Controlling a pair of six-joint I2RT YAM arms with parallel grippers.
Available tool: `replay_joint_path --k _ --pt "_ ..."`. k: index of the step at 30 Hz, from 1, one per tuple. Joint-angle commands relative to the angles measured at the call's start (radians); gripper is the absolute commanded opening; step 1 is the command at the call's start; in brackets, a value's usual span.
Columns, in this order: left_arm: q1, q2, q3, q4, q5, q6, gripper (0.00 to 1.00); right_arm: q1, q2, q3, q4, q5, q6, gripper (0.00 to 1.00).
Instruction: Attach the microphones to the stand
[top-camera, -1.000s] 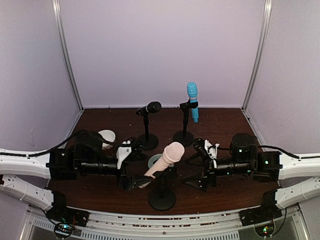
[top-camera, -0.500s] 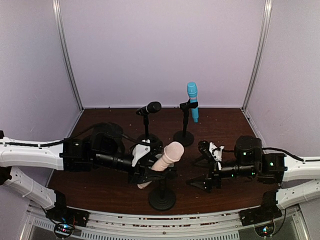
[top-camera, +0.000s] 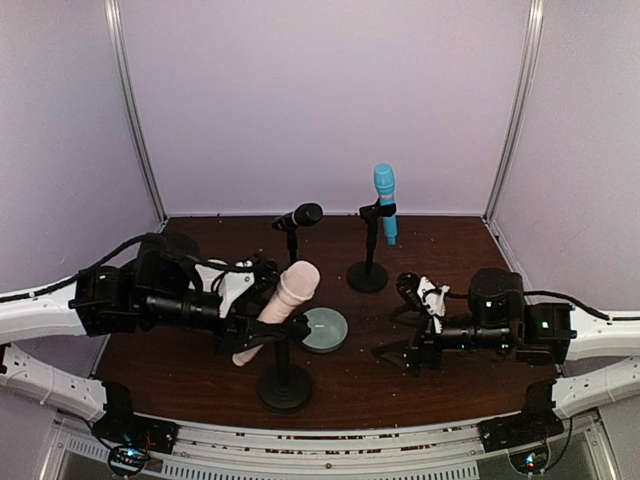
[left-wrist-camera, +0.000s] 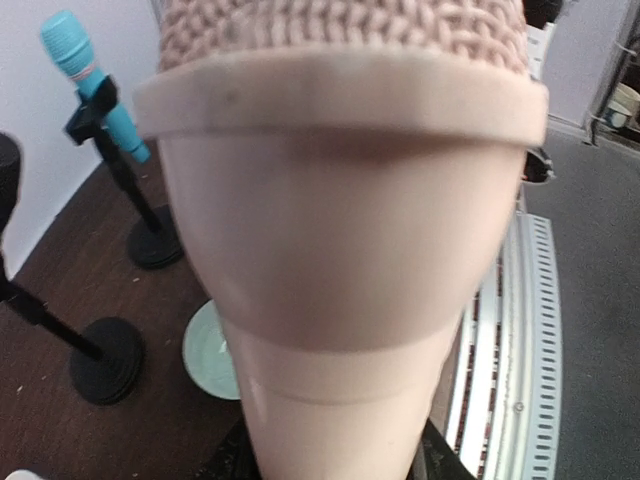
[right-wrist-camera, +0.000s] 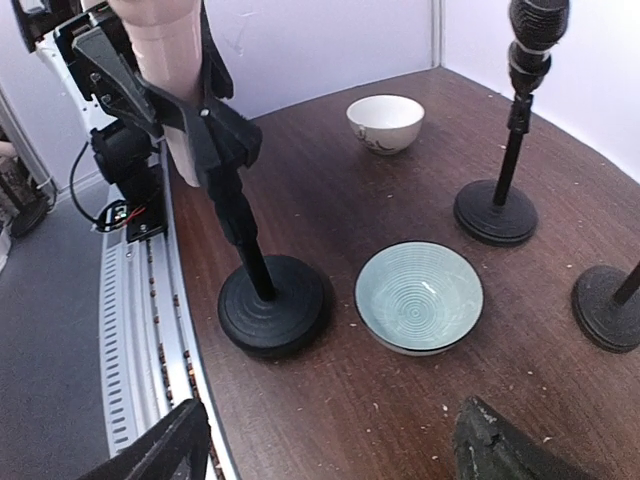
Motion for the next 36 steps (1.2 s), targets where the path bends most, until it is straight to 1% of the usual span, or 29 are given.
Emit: replay_joint_path --k 1,5,9,14,16,17,19,22,24,25,26,27,28,31,32,33,36 --pt "0.108 -0.048 -0.034 0.107 -0.134 -0.041 0.28 0.004 0.011 0.045 -0.012 0.177 0.001 0.85" --pt "0.178 -0.035 -0.058 0.217 -0.234 -0.044 0.28 0.003 0.024 0.057 0.001 0.223 0.009 0.85" --pt "0.259 0.028 -0.047 0.270 -0.229 -0.072 0.27 0.005 0.042 0.070 0.008 0.227 0.016 0.86" --pt "0.270 0.049 -0.062 0.301 -0.256 -0.075 0.27 0.003 0.053 0.089 -0.008 0.264 0.024 0.86" --pt "0.271 0.038 -0.076 0.309 -0.270 -0.071 0.30 0.004 0.050 0.086 -0.004 0.295 0.030 0.86" --pt "0.271 0.034 -0.084 0.314 -0.277 -0.069 0.33 0.002 0.050 0.085 0.003 0.310 0.032 0.86" --pt "0.271 0.027 -0.095 0.313 -0.286 -0.069 0.43 0.002 0.055 0.080 0.020 0.314 0.031 0.86" --pt "0.271 0.015 -0.103 0.291 -0.301 -0.080 0.64 0.002 0.080 0.092 0.021 0.296 0.033 0.86" --pt "0.271 -0.006 -0.112 0.274 -0.305 -0.084 0.73 0.003 0.093 0.112 0.002 0.302 0.035 0.88" --pt "0.271 -0.016 -0.116 0.262 -0.300 -0.083 0.76 0.003 0.094 0.120 -0.009 0.348 0.044 0.89" --pt "0.270 -0.030 -0.117 0.245 -0.295 -0.082 0.78 0.001 0.091 0.125 -0.025 0.418 0.070 0.98" --pt "0.270 -0.044 -0.115 0.222 -0.290 -0.083 0.80 0.001 0.082 0.126 -0.034 0.484 0.094 1.00" --pt "0.269 -0.058 -0.113 0.199 -0.285 -0.084 0.82 -0.005 0.071 0.125 -0.036 0.527 0.107 1.00" --pt "0.270 -0.112 -0.108 0.101 -0.274 -0.082 0.88 -0.021 0.033 0.110 -0.025 0.588 0.116 1.00" --pt "0.270 -0.141 -0.108 0.075 -0.275 -0.082 0.96 -0.029 0.022 0.111 -0.026 0.599 0.115 1.00" --pt "0.269 -0.161 -0.106 0.048 -0.282 -0.082 0.98 -0.035 0.011 0.116 -0.029 0.618 0.115 1.00" --pt "0.271 -0.217 -0.095 -0.026 -0.333 -0.093 0.98 -0.051 -0.002 0.153 -0.072 0.730 0.127 1.00"
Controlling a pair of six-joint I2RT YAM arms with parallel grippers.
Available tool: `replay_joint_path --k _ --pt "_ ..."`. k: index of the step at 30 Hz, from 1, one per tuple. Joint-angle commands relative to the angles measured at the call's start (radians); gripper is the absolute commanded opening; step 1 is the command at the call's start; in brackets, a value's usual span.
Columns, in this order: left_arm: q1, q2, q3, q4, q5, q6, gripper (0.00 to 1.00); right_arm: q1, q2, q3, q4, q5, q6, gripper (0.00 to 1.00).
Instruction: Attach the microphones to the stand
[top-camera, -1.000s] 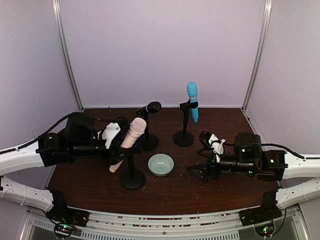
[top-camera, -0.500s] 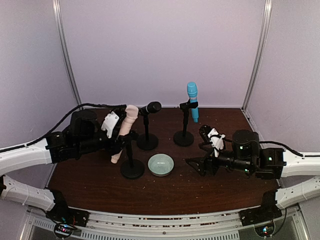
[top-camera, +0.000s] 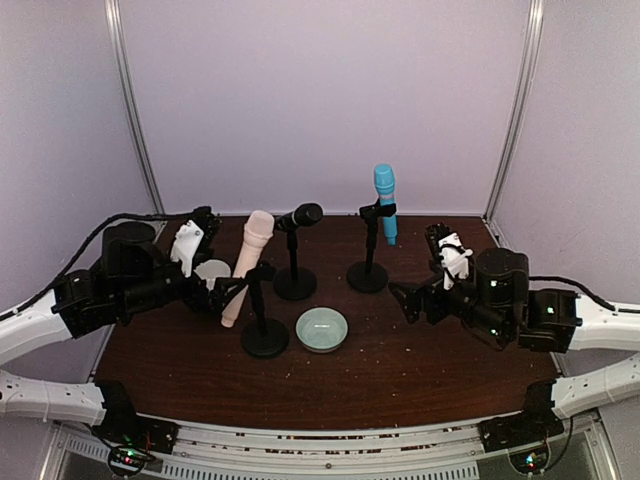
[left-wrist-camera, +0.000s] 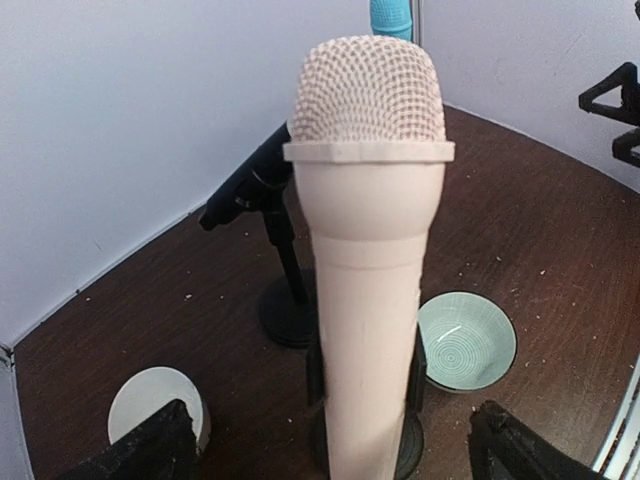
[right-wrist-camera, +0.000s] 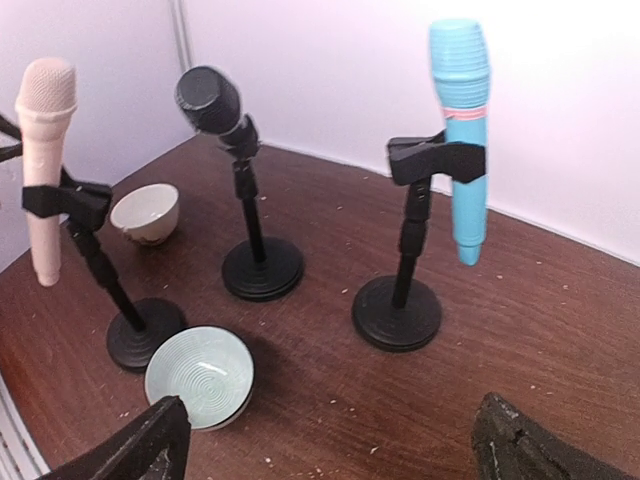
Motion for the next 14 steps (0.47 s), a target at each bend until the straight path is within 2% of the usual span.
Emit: replay_joint_path --k 1,4,8,14 --pt "0.005 -0.078 0.021 -0.122 -0.082 -0.020 0.98 -0.025 -0.027 0.076 -0.065 0.222 0.038 1.00" --pt "0.005 -0.106 0.032 -0.150 -0.266 -0.079 0.98 -0.038 0.001 0.161 -0.175 0.356 0.086 1.00" --pt "0.011 -0.134 0.032 -0.119 -0.514 -0.068 0.98 -0.052 0.025 0.234 -0.301 0.551 0.103 1.00" --pt "0.064 -0.195 -0.047 0.027 -0.628 -0.035 0.98 -0.122 -0.029 0.200 -0.276 0.491 0.124 1.00"
